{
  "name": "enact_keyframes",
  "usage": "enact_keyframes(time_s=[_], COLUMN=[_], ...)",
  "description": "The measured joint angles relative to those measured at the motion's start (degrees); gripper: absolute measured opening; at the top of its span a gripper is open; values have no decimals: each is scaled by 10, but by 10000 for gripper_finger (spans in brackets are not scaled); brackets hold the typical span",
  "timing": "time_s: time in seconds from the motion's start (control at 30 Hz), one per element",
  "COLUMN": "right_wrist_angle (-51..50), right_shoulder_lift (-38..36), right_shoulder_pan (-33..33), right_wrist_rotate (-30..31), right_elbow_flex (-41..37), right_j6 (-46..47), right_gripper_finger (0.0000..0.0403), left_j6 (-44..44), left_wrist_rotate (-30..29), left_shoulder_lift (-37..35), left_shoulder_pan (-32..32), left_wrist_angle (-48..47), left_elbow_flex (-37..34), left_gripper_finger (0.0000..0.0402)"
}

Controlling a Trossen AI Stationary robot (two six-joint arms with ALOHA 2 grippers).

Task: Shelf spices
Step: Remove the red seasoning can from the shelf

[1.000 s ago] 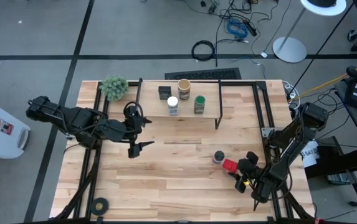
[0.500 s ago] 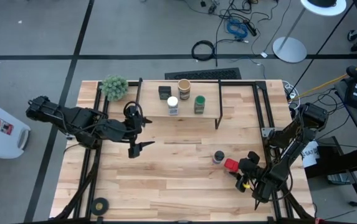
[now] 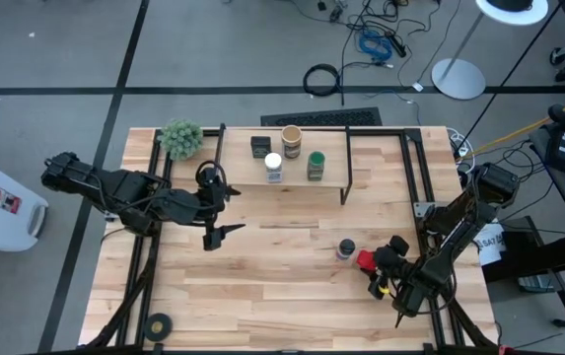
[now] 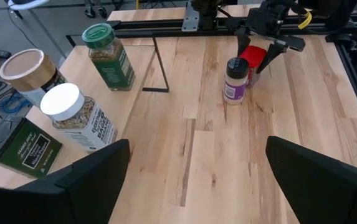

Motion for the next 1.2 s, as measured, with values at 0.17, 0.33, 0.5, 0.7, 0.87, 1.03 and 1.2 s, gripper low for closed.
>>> enact_keyframes(time_s=[0.17,0.33,0.5,0.7,0.87,1.03,1.2], right_wrist_angle=[0,0,-13,-113,-197,-198,-221], right_shoulder_lift=[0,0,0,0,0,1,2], right_shoulder_pan=[-10,-17,-17,-16,-16,-2,20], right_wrist_rotate=[4,13,13,9,-41,-73,-80], right_elbow_flex=[0,1,27,105,171,171,160], right_j6=[-22,-47,-75,-75,-79,-76,-22], right_gripper_finger=[253,253,253,254,254,254,254], left_j6=[0,0,0,0,0,2,12], left_wrist_rotate=[0,0,0,3,4,5,6], left_shoulder_lift=[0,2,9,23,35,40,40], left_shoulder_pan=[0,0,0,0,0,0,0], left_wrist_angle=[0,0,0,0,1,1,2], left_elbow_flex=[0,0,0,0,0,0,0], left_gripper_finger=[386,386,386,386,386,386,386])
